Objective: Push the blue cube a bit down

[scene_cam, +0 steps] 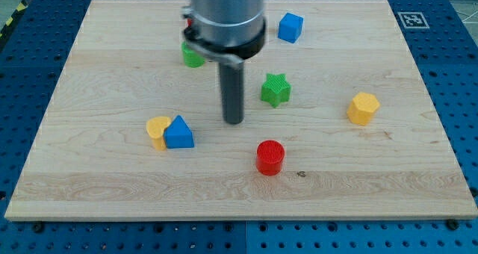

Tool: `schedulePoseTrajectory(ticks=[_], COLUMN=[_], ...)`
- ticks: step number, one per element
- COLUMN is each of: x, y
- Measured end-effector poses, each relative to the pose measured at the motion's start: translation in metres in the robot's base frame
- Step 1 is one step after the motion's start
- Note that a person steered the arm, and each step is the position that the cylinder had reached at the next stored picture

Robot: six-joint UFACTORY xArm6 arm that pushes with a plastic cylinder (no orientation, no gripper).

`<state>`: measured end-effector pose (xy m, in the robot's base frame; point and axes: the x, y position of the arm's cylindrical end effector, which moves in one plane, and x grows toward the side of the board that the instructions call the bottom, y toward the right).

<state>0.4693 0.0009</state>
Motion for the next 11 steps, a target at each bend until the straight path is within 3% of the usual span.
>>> schedulePoseTrajectory(ticks=[1,3,4,6,7,8,9,11], x=[-0.055,-0.092,-0.124,-0.145,-0.209,-0.222,-0.207,-0.157], y=[0.03,0.02,0.059,0.182,0.174,0.114,0.074,0.059])
